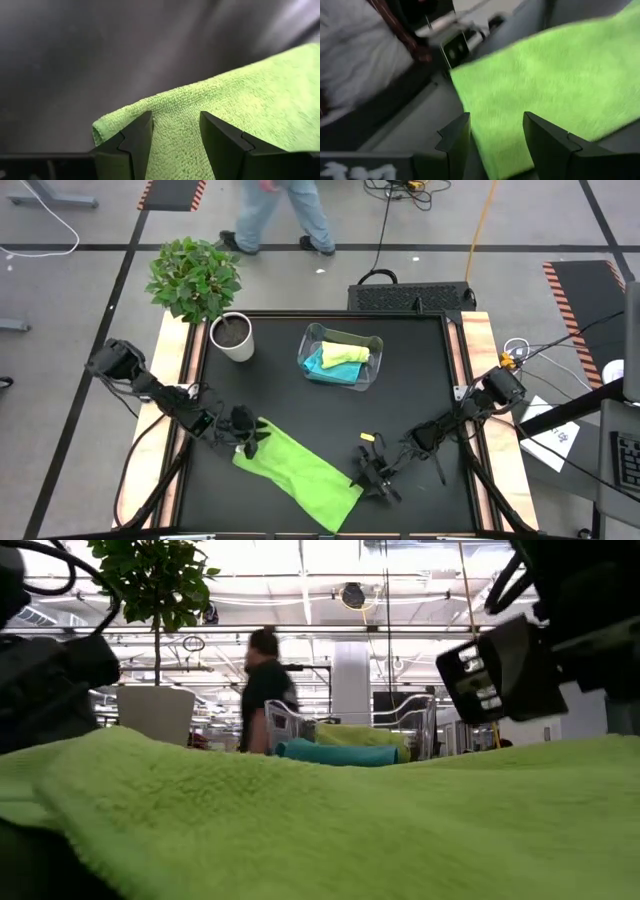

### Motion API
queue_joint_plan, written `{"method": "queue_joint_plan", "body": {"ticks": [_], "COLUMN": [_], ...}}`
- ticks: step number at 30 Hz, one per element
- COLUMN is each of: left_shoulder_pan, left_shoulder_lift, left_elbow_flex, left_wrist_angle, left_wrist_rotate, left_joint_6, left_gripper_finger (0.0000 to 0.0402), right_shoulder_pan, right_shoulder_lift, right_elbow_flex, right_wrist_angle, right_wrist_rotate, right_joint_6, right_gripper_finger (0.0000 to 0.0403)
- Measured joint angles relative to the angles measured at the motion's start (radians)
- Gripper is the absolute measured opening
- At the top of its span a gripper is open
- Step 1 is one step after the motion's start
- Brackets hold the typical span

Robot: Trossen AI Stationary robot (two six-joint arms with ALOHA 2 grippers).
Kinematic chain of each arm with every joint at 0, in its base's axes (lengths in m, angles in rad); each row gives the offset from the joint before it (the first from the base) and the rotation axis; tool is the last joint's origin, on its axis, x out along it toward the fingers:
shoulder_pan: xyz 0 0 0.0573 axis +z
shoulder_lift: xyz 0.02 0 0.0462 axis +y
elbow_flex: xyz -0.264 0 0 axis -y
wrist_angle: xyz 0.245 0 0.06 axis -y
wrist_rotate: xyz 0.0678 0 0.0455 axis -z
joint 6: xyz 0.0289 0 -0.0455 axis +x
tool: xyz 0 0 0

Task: Fold microfiber towels
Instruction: Fold the green towel

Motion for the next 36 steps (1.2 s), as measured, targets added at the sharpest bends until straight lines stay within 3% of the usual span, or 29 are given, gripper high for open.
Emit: {"method": "queue_joint_plan", "body": {"ticks": [15, 18, 22, 26, 28, 36], "left_shoulder_pan": [0.323, 0.359, 0.359, 0.333, 0.325, 0.243], "left_shoulder_lift": [0.004, 0.004, 0.0, -0.043, -0.077, -0.118], "left_elbow_flex": [-0.005, -0.005, -0.008, 0.006, 0.024, 0.133], "left_wrist_angle": [0.071, 0.097, 0.175, 0.275, 0.258, 0.104], "left_wrist_rotate": [0.062, 0.086, 0.072, 0.067, 0.078, 0.324], "left_joint_6": [0.315, 0.364, 0.506, 0.679, 0.691, 0.574], "left_gripper_finger": [0.0172, 0.0173, 0.0173, 0.0173, 0.0173, 0.0173], "right_shoulder_pan": [-0.023, -0.032, -0.04, -0.06, -0.072, -0.103], "right_shoulder_lift": [0.0, 0.0, 0.0, 0.0, -0.002, -0.002], "right_elbow_flex": [0.0, 0.0, 0.0, 0.0, 0.002, 0.002], "right_wrist_angle": [-0.064, -0.087, -0.142, -0.196, -0.218, -0.228], "right_wrist_rotate": [0.001, 0.052, 0.195, 0.21, 0.209, 0.209], "right_joint_6": [-0.162, -0.199, -0.241, -0.247, -0.236, -0.232], "right_gripper_finger": [0.0173, 0.0173, 0.0173, 0.0173, 0.0173, 0.0166]}}
